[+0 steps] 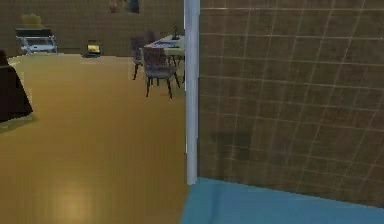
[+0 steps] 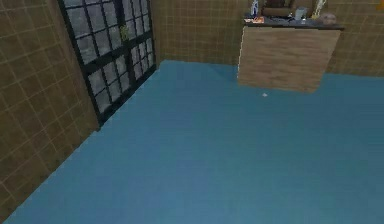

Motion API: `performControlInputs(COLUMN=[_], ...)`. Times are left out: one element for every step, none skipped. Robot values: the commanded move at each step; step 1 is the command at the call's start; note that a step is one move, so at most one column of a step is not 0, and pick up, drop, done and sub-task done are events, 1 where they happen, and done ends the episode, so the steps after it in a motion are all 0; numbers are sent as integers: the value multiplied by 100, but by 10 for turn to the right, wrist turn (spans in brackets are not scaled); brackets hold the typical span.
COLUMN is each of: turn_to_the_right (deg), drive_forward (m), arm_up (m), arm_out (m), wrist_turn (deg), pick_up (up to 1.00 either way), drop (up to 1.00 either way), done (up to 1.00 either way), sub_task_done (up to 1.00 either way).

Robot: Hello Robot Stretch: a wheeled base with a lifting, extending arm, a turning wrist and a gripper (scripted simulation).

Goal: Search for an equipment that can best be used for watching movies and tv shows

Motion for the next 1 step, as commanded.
performControlInputs(turn_to_the_right=[-420], drive_forward=[0], arm_up=[0], arm_out=[0], wrist_turn=[0], pick_up=[0], drop=[0], done=[0], sub_task_done=[0])
